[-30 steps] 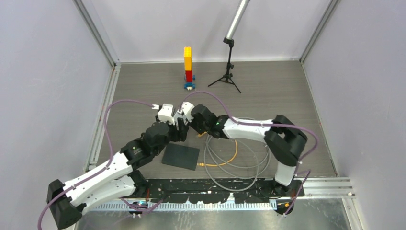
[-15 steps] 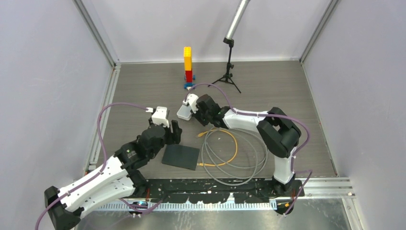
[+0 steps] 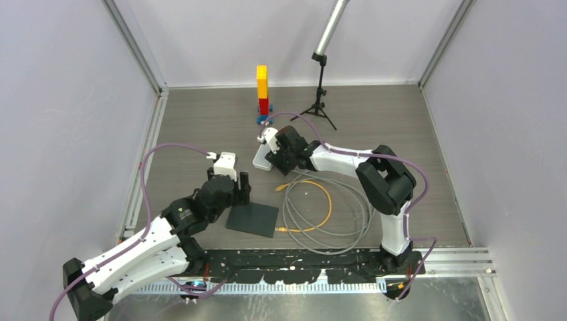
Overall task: Insert the plug into the switch port
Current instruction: Insert the connector into the switch port, then pick up the connector from the center of the board.
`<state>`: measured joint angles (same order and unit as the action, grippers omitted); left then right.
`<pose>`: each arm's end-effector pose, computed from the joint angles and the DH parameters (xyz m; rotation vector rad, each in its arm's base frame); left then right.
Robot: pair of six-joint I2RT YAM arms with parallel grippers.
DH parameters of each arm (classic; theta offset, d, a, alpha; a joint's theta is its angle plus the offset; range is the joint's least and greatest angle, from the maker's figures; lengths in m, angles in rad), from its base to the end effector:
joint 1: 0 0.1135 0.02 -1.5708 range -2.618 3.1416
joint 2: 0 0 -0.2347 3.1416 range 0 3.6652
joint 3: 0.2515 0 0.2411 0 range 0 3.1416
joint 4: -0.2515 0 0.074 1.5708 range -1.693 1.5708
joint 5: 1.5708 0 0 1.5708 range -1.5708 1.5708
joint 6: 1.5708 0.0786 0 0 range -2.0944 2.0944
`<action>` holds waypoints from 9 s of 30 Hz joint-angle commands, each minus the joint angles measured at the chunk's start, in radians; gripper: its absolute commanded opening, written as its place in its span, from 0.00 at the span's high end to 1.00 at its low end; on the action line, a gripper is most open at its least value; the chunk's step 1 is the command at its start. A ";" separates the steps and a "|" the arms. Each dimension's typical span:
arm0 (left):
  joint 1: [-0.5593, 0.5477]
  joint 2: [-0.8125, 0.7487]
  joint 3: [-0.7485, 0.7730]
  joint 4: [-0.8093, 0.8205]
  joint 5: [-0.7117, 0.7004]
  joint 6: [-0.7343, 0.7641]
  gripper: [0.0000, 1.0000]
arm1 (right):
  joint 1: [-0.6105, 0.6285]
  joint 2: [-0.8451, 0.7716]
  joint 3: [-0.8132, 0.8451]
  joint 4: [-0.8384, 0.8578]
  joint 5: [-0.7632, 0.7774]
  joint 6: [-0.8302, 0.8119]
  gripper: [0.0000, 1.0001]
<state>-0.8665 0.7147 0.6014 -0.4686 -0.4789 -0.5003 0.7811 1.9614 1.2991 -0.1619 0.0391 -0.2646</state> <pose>0.1582 -0.1302 0.2215 0.1094 2.0928 -0.3140 0.3104 0.3034 0.1223 -1.1841 2.0913 0.1949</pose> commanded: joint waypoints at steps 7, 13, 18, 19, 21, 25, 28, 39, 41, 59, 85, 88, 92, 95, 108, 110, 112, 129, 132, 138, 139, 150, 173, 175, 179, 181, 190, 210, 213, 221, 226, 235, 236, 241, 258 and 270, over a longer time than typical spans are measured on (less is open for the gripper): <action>0.001 0.023 0.068 -0.059 -0.010 -0.057 0.32 | -0.005 -0.282 -0.027 -0.096 -0.062 0.088 0.33; 0.001 0.117 0.094 -0.142 -0.004 -0.162 0.32 | 0.049 -0.464 -0.163 -0.111 -0.117 0.260 0.32; 0.001 0.127 0.091 -0.185 0.041 -0.212 0.30 | 0.191 -0.588 -0.251 -0.171 -0.062 0.319 0.32; 0.000 0.118 0.090 -0.192 0.044 -0.215 0.30 | 0.218 -0.612 -0.270 -0.174 -0.049 0.336 0.32; 0.000 0.099 0.090 -0.213 0.041 -0.222 0.30 | 0.255 -0.654 -0.306 -0.180 -0.011 0.380 0.33; 0.000 0.075 0.096 -0.255 0.037 -0.225 0.30 | 0.270 -0.751 -0.388 -0.192 0.084 0.518 0.33; 0.001 0.075 0.101 -0.272 0.051 -0.227 0.30 | 0.270 -0.816 -0.422 -0.257 0.167 0.617 0.33; 0.001 0.051 0.078 -0.211 0.119 -0.227 0.30 | 0.270 -0.836 -0.460 -0.426 0.185 0.794 0.39; 0.001 0.053 0.077 -0.207 0.128 -0.225 0.30 | 0.270 -0.819 -0.458 -0.439 0.211 0.816 0.39; 0.000 0.073 0.075 -0.186 0.164 -0.222 0.31 | 0.283 -0.510 -0.493 -0.154 0.148 0.582 0.58; 0.000 0.054 0.076 -0.197 0.147 -0.211 0.31 | 0.289 -0.680 -0.484 -0.343 0.200 0.646 0.99; 0.001 0.051 0.071 -0.199 0.147 -0.220 0.31 | 0.289 -0.775 -0.503 -0.352 0.228 0.661 1.00; 0.001 0.049 0.060 -0.196 0.157 -0.232 0.31 | 0.288 -0.836 -0.529 -0.355 0.231 0.677 0.99; 0.000 0.049 0.055 -0.198 0.171 -0.233 0.31 | 0.290 -0.815 -0.506 -0.411 0.207 0.683 0.99; 0.000 0.030 0.010 -0.304 0.065 -0.383 0.29 | 0.289 -0.855 -0.596 -0.178 -0.230 0.444 0.99; 0.000 0.018 -0.004 -0.337 0.018 -0.430 0.28 | 0.290 -0.832 -0.599 -0.127 -0.344 0.410 0.99; 0.001 0.004 -0.014 -0.347 -0.017 -0.455 0.26 | 0.294 -0.792 -0.588 -0.088 -0.418 0.397 0.99; -0.077 -0.142 -0.069 -0.450 0.113 -0.720 0.60 | 0.261 -0.399 -0.400 0.123 -0.062 0.527 0.99; -0.134 -0.100 -0.078 -0.450 0.104 -0.748 0.65 | 0.250 -0.349 -0.377 0.147 -0.046 0.522 0.99; -0.301 0.010 -0.078 -0.490 0.029 -0.850 0.69 | 0.243 -0.291 -0.324 0.116 0.068 0.493 1.00; -0.320 0.018 -0.079 -0.500 0.017 -0.869 0.70 | 0.242 -0.284 -0.316 0.106 0.078 0.483 0.99; -0.343 0.072 -0.247 -0.318 0.010 -0.964 0.70 | 0.241 -0.226 -0.286 -0.003 -0.084 0.413 0.99; -0.086 0.153 -0.210 -0.196 -0.127 -0.759 0.49 | 0.333 -0.256 -0.372 0.156 -0.188 0.555 0.99; -0.030 0.173 -0.200 -0.173 -0.095 -0.696 0.49 | 0.352 -0.236 -0.348 0.156 -0.155 0.567 0.99; 0.021 0.184 -0.162 -0.218 -0.118 -0.638 0.47 | 0.400 -0.213 -0.310 0.157 -0.078 0.606 1.00; 0.032 0.167 -0.147 -0.236 -0.137 -0.629 0.46 | 0.423 -0.204 -0.290 0.156 -0.026 0.638 0.99; 0.103 0.164 -0.094 -0.257 -0.154 -0.536 0.42 | 0.468 -0.242 -0.290 0.176 0.117 0.748 0.99; 0.107 0.213 -0.022 -0.168 -0.030 -0.557 0.03 | 0.360 -0.767 -0.516 -0.099 0.291 0.614 0.99; 0.107 0.267 -0.042 -0.128 -0.024 -0.578 0.03 | 0.357 -0.802 -0.535 -0.095 0.189 0.580 0.99; 0.107 0.107 -0.077 -0.283 -0.124 -0.687 0.29 | 0.357 -0.764 -0.674 0.151 -0.043 0.577 0.99; 0.107 -0.011 -0.084 -0.421 -0.181 -0.713 0.50 | 0.357 -0.640 -0.553 -0.007 -0.243 0.527 1.00; 0.109 0.157 -0.126 -0.317 -0.176 -0.709 0.91 | 0.356 -0.514 -0.432 -0.149 -0.333 0.504 0.99; 0.110 0.186 -0.127 -0.303 -0.173 -0.709 0.92 | 0.357 -0.488 -0.407 -0.170 -0.341 0.503 0.99; 0.121 0.244 -0.133 -0.263 -0.164 -0.710 0.93 | 0.357 -0.394 -0.332 -0.234 -0.318 0.506 0.99; 0.241 0.340 -0.157 -0.068 -0.068 -0.591 0.93 | 0.357 -0.339 -0.312 -0.260 -0.397 0.502 0.99; 0.307 0.443 -0.097 0.015 -0.052 -0.499 0.93 | 0.369 -0.340 -0.340 -0.150 -0.517 0.516 1.00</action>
<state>-0.5930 1.1198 0.4637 -0.5247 -0.5480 -1.0519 1.1370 1.6314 0.9550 -0.3855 -0.4000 0.2466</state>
